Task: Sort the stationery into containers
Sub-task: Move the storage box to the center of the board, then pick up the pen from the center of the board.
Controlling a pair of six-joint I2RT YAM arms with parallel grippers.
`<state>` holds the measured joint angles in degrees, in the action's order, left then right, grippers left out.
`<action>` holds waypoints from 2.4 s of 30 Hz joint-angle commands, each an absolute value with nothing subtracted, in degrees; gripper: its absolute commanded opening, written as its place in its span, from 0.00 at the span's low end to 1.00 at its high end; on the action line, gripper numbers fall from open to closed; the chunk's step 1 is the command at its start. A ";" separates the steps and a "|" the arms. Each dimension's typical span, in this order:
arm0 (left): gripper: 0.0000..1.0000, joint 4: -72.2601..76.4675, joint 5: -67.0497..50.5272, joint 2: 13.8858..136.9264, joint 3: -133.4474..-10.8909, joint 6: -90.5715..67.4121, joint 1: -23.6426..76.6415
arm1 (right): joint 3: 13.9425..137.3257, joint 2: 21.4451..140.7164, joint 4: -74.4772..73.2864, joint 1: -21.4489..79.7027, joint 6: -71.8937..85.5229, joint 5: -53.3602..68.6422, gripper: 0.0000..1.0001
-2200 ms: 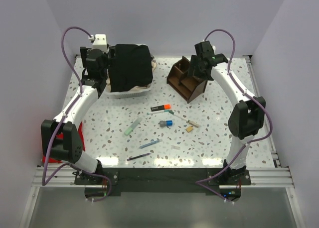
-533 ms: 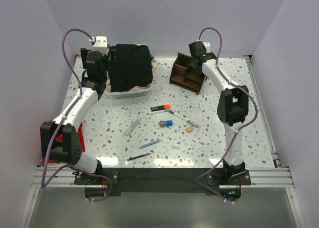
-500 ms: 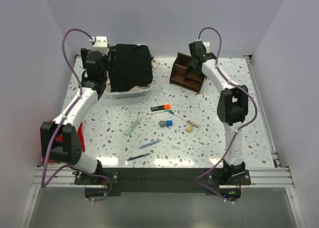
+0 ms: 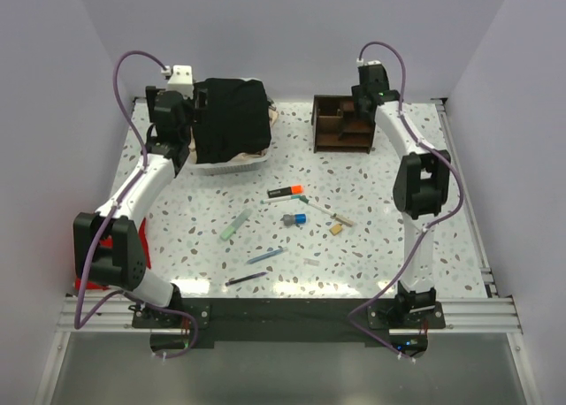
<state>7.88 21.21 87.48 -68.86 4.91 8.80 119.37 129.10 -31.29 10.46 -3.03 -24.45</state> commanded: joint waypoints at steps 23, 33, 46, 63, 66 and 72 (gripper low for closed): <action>1.00 7.91 19.95 90.88 -74.44 4.04 10.63 | 107.94 121.21 -30.59 4.83 -6.68 -4.57 0.00; 1.00 7.82 19.51 90.53 -74.09 4.04 11.25 | 108.19 121.46 -30.93 4.13 -7.21 -5.53 0.11; 1.00 6.86 19.16 86.31 -72.86 5.10 11.51 | 93.57 98.49 -37.72 3.96 -11.13 4.11 0.72; 1.00 -7.12 2.28 82.44 -71.20 10.02 13.45 | 78.92 97.89 -35.60 17.75 -41.66 32.61 0.62; 1.00 -6.50 4.74 80.51 -69.00 9.76 13.45 | 81.65 100.80 -34.98 20.12 -43.67 33.57 0.60; 1.00 -5.71 9.14 77.78 -66.71 11.16 13.36 | 84.54 108.45 -32.70 24.43 -46.76 33.66 0.59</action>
